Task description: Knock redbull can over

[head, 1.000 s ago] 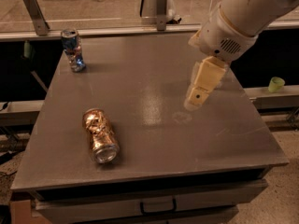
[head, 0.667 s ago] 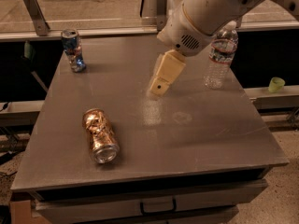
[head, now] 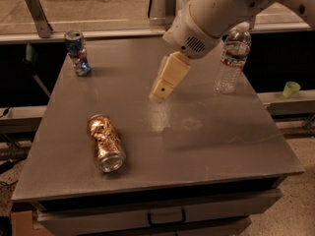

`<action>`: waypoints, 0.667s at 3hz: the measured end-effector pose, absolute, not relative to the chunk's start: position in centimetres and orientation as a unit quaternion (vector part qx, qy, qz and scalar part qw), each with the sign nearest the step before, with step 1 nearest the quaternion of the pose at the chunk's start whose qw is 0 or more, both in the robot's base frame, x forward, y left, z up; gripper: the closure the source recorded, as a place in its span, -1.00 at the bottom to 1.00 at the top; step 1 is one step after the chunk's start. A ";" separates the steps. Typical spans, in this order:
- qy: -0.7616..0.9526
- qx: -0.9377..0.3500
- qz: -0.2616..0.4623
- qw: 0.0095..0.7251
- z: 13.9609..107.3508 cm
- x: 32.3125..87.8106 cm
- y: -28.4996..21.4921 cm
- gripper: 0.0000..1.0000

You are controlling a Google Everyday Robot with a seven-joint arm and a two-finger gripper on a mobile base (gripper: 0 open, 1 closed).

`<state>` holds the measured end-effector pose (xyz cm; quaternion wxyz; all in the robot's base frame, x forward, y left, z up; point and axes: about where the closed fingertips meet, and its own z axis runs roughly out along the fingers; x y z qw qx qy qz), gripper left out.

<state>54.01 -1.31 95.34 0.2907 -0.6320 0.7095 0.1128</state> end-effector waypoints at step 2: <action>0.676 -0.620 0.160 0.365 94.3 62.3 6.9 -1.00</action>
Offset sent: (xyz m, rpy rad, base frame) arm 0.1445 0.1303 -0.0082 0.2984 -0.1205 0.0570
